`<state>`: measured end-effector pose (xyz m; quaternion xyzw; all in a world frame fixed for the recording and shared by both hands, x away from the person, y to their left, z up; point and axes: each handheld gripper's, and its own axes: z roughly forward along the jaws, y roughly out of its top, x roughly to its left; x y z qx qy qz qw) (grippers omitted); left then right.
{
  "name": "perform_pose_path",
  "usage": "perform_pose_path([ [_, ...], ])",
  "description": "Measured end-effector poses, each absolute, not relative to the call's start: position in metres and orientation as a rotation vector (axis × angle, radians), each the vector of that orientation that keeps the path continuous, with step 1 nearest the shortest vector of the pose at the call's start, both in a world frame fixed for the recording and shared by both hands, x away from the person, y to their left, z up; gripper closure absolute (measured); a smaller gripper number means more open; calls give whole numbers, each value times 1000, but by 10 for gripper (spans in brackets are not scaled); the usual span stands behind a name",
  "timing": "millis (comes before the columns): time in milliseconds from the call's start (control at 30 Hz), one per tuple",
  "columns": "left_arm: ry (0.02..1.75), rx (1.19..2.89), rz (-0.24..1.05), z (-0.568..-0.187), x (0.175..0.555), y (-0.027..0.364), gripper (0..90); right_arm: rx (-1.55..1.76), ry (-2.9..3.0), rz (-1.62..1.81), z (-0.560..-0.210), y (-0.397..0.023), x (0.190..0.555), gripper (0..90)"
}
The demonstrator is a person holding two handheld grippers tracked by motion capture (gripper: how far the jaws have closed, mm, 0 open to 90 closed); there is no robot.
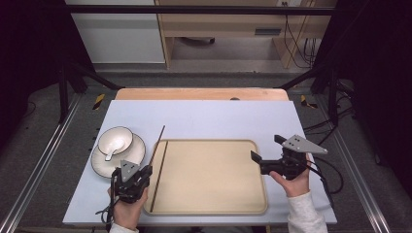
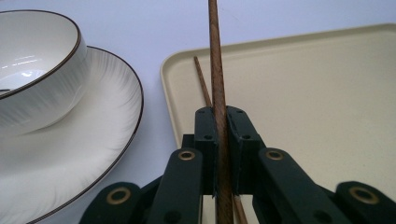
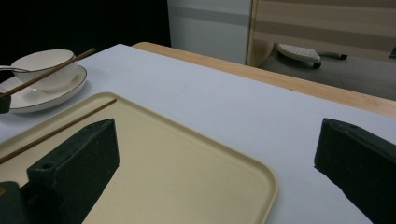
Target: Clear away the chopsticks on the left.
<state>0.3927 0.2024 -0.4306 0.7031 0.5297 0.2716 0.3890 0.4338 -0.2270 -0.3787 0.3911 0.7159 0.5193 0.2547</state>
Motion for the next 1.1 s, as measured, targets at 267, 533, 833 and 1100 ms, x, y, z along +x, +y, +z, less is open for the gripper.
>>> perform_pose_path([
  [267,1360,1740,683,-437,390,185,835,1059,1943,1411,-378,-227,433,5],
  [533,1382,1715,670,-452,386,174,835,1055,1962,1404,-380,-224,435,5],
  [833,1412,1728,657,-468,388,165,835,1054,1973,1397,-383,-222,437,5],
  [1100,1440,1749,641,-477,392,163,834,1056,1976,1393,-383,-221,437,5],
])
